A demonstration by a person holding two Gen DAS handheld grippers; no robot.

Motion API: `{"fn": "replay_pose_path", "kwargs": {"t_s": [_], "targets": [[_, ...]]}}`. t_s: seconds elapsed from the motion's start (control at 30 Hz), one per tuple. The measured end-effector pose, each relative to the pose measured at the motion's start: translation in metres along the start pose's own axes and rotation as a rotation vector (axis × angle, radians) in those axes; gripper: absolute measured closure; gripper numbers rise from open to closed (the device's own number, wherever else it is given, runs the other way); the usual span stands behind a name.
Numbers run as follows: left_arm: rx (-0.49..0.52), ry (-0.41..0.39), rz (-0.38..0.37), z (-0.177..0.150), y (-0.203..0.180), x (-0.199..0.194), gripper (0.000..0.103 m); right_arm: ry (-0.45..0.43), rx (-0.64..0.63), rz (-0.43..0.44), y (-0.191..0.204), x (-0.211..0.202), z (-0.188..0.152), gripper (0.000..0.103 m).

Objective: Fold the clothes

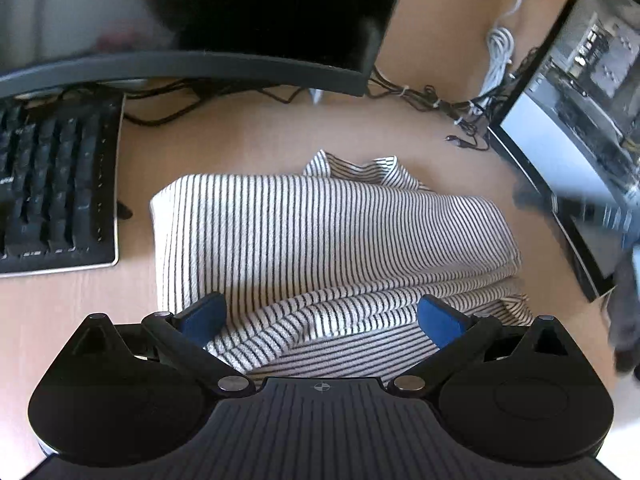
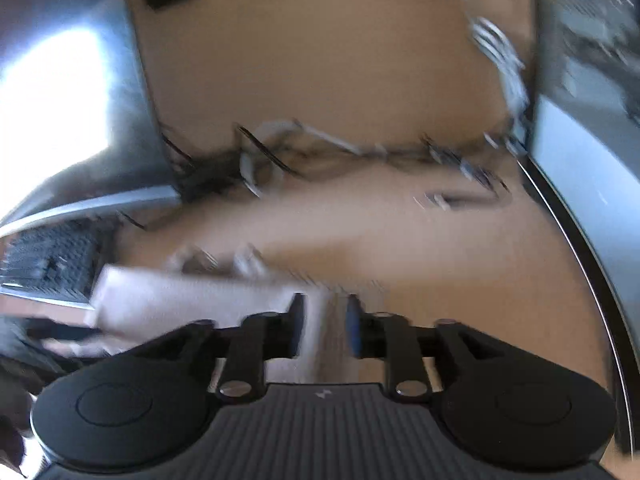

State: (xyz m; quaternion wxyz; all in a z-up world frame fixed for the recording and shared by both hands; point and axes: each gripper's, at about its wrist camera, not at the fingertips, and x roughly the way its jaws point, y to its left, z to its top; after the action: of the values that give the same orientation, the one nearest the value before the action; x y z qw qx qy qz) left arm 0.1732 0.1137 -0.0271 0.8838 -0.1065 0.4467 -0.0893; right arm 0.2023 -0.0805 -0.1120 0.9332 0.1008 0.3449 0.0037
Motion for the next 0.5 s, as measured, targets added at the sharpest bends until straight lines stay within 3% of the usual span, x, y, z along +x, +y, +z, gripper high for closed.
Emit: {"fn": "replay_pose_path", "kwargs": {"t_s": [0.1,0.2,0.33,0.43,0.5], "targets": [[0.0,0.007,0.01,0.001,-0.003,-0.004,0.0,0.003,-0.049,0.072,0.021,0.023,0.025,0.068],[-0.071,-0.009,-0.013,-0.002,0.005,-0.027,0.0,0.053,-0.072,0.102,0.036,0.067,0.036,0.068],[-0.169,-0.042,0.01,-0.017,0.03,-0.068,0.0,0.108,-0.062,0.104,0.041,0.115,0.035,0.068],[-0.245,-0.05,0.05,-0.025,0.051,-0.086,0.0,0.15,-0.087,0.106,0.042,0.136,0.03,0.096],[-0.283,-0.06,0.069,-0.028,0.065,-0.095,0.0,0.135,-0.106,0.109,0.045,0.129,0.03,0.097]]}}
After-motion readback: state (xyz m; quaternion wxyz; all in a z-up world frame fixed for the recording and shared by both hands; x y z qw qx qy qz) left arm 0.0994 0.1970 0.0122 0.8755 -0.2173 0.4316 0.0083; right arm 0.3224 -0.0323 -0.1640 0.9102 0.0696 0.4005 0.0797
